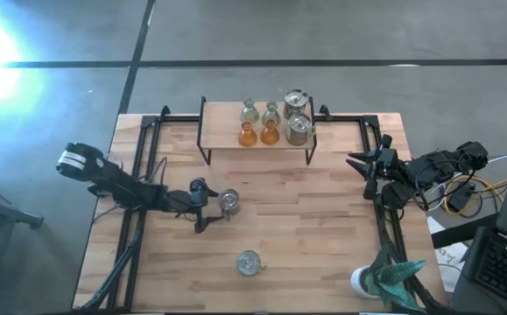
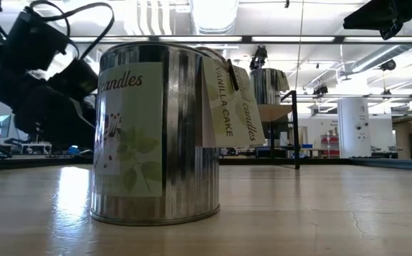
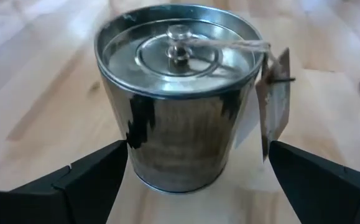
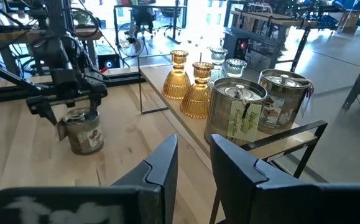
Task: Pick & Place candle stick holders
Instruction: Put the brown scented candle on the shelf
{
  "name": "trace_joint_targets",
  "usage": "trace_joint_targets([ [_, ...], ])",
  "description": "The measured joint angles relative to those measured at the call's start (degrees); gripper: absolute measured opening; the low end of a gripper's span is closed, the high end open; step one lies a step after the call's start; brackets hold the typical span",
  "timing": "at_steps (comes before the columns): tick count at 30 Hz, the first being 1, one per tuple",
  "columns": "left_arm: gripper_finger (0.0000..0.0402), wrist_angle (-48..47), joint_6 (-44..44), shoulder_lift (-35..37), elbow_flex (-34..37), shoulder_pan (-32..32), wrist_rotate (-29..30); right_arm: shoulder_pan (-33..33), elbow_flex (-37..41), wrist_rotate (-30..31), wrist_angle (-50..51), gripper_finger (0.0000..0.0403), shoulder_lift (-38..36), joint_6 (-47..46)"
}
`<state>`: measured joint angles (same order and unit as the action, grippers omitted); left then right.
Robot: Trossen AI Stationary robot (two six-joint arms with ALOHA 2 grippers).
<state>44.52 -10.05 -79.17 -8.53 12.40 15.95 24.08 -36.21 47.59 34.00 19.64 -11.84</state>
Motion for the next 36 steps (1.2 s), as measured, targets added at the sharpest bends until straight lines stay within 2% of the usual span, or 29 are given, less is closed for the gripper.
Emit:
trace_joint_targets([
  [3, 0.0394, 3.5, 1.45, -3.26, -1.07, -0.62, -2.11, 0.02, 0.0, -0.01, 0.02, 0.009, 0.01, 0.01],
  [8, 0.0394, 8.54, 1.9, -7.33, -2.38, -1.47, -2.42, 0.0, 0.0, 0.0, 0.01, 0.008, 0.01, 0.01],
  [20, 0.0394, 8.72, 3.7, -13.05, -8.15, -4.07, -6.56, 0.02, 0.0, -0.01, 0.02, 0.0063, 0.01, 0.02],
  [36, 0.0394, 9.68, 3.73, -19.93, -13.69, -9.44, -13.95, 0.02, 0.0, 0.0, 0.0, 0.0088, 0.0, 0.02],
])
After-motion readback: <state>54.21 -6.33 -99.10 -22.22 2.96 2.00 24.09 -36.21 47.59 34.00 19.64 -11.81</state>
